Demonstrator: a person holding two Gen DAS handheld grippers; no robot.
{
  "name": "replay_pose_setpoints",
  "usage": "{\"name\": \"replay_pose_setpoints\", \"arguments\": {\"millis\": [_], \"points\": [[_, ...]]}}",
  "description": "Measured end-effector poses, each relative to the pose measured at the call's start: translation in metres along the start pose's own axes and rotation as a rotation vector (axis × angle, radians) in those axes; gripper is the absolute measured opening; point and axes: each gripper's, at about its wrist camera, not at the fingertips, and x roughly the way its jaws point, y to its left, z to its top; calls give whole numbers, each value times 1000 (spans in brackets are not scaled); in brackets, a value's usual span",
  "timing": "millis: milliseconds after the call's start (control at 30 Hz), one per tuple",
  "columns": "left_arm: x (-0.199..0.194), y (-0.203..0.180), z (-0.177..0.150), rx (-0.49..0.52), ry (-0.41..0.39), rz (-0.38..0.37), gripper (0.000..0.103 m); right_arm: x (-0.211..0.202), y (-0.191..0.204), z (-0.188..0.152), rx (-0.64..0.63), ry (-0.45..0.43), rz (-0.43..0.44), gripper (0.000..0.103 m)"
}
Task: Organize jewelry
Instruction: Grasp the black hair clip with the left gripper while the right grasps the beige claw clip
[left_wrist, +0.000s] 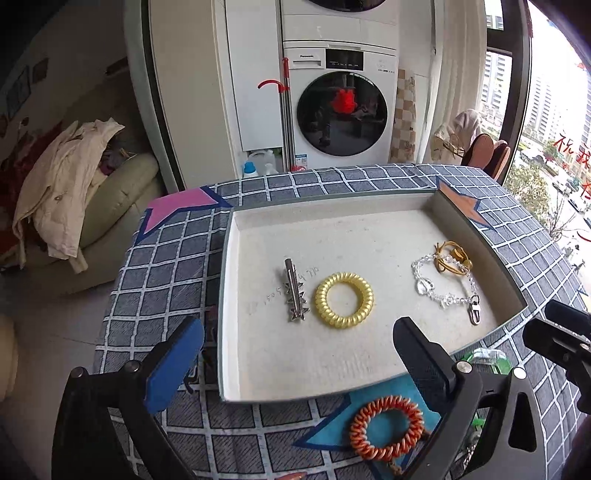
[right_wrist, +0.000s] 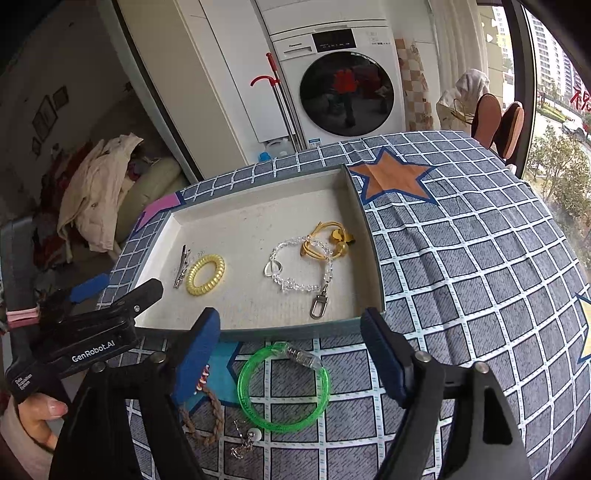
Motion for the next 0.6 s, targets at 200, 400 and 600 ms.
{"name": "replay_pose_setpoints", "arguments": {"millis": [200, 400, 600], "points": [[-29, 7, -26, 12, -1, -16, 103, -20, 4, -19, -17, -47, 25, 103], [-59, 9, -62, -12, 36, -73, 103, -29, 9, -38, -38, 42, 5, 103], [-81, 7, -100, -3, 62, -93, 103, -36, 6, -71, -24, 108, -22, 103]]}}
